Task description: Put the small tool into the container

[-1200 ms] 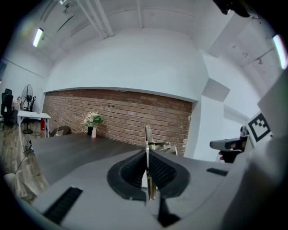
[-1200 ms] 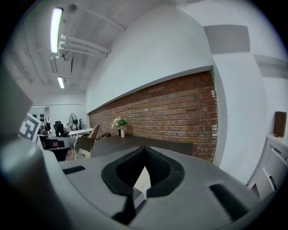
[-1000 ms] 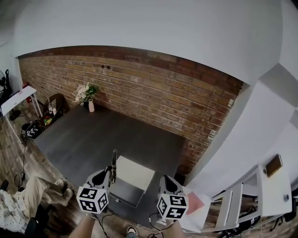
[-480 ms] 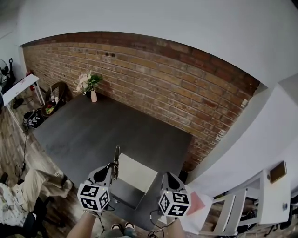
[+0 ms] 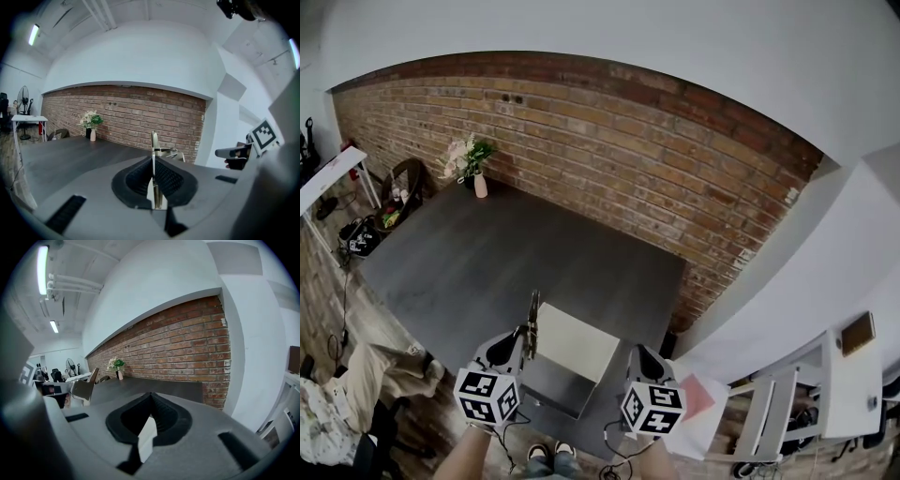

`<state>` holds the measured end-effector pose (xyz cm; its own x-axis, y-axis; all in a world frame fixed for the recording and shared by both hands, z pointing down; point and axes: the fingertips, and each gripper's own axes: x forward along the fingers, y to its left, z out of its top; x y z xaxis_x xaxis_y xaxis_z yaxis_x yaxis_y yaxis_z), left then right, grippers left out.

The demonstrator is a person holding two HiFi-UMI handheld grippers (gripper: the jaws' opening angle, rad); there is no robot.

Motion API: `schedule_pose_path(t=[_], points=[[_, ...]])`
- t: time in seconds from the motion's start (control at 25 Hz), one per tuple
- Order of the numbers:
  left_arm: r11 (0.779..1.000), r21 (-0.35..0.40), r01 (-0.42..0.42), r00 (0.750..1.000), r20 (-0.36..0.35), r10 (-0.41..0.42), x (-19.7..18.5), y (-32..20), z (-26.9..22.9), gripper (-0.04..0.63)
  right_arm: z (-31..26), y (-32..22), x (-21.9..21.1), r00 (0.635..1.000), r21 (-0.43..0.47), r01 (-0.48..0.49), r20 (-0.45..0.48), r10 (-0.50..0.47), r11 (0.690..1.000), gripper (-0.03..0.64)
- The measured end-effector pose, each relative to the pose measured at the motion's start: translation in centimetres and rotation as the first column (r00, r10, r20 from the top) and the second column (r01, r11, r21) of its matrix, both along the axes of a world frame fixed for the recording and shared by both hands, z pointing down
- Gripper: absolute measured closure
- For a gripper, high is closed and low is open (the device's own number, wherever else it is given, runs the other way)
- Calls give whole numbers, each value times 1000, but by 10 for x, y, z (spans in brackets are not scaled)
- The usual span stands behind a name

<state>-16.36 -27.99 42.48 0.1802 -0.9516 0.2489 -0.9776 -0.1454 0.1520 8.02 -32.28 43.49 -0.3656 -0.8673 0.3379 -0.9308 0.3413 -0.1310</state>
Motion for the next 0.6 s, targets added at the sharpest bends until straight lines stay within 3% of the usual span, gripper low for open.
schedule_pose_path(t=[0.2,0.44,0.6], points=[[997,-35,-74,996,55,75,-2,13,12,589,10,9,-3,1000,-21,-11,-14,11,1000,614],[994,-63,-90,994,62,94,-11,19,22,589,24,17,6,998,-52,-58,-13,58,997,614],[984,-79,-159,981,102,167,-7,22,29,589,36,22,11,996,-77,-84,-24,82,993,614]])
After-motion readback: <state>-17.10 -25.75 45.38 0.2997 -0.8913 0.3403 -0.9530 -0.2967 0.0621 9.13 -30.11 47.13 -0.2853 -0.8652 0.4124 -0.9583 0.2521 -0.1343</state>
